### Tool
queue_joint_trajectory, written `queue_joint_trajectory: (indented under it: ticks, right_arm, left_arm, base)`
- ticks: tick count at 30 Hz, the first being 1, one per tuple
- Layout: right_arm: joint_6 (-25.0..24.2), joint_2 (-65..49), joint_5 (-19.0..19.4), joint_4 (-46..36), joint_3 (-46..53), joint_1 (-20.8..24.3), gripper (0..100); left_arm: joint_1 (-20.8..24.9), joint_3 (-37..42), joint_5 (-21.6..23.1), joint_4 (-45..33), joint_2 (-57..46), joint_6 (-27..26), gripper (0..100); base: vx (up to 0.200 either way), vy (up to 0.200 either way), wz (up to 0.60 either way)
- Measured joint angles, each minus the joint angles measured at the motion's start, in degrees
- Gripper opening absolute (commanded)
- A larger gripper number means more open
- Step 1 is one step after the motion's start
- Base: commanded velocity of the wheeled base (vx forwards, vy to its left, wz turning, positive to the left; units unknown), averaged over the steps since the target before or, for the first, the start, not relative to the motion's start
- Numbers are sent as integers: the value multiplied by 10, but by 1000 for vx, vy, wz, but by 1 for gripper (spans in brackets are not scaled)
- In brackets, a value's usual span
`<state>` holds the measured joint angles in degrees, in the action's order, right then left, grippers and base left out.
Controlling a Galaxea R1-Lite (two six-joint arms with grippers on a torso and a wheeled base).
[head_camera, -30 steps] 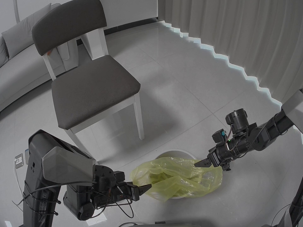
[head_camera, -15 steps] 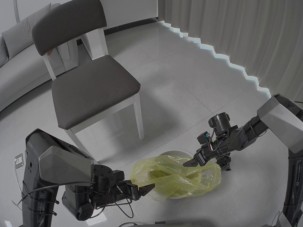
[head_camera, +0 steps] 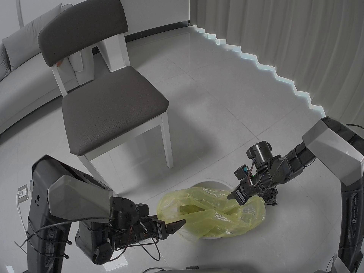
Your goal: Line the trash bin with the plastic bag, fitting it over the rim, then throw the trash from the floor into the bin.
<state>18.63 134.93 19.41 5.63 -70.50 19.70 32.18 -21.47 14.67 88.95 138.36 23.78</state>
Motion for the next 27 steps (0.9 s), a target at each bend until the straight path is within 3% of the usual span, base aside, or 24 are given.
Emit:
queue_joint_trajectory:
  ticks: [13, 27]
  right_arm:
    - [-15, -83, 3, -3, 17, -8, 0]
    - [-17, -69, 3, 11, -42, -18, 0]
  left_arm:
    - [-6, 15, -39, 0, -39, 1, 100]
    - [-26, -58, -43, 0, -20, -3, 100]
  base:
    - [0, 0, 0]
    - [0, 0, 0]
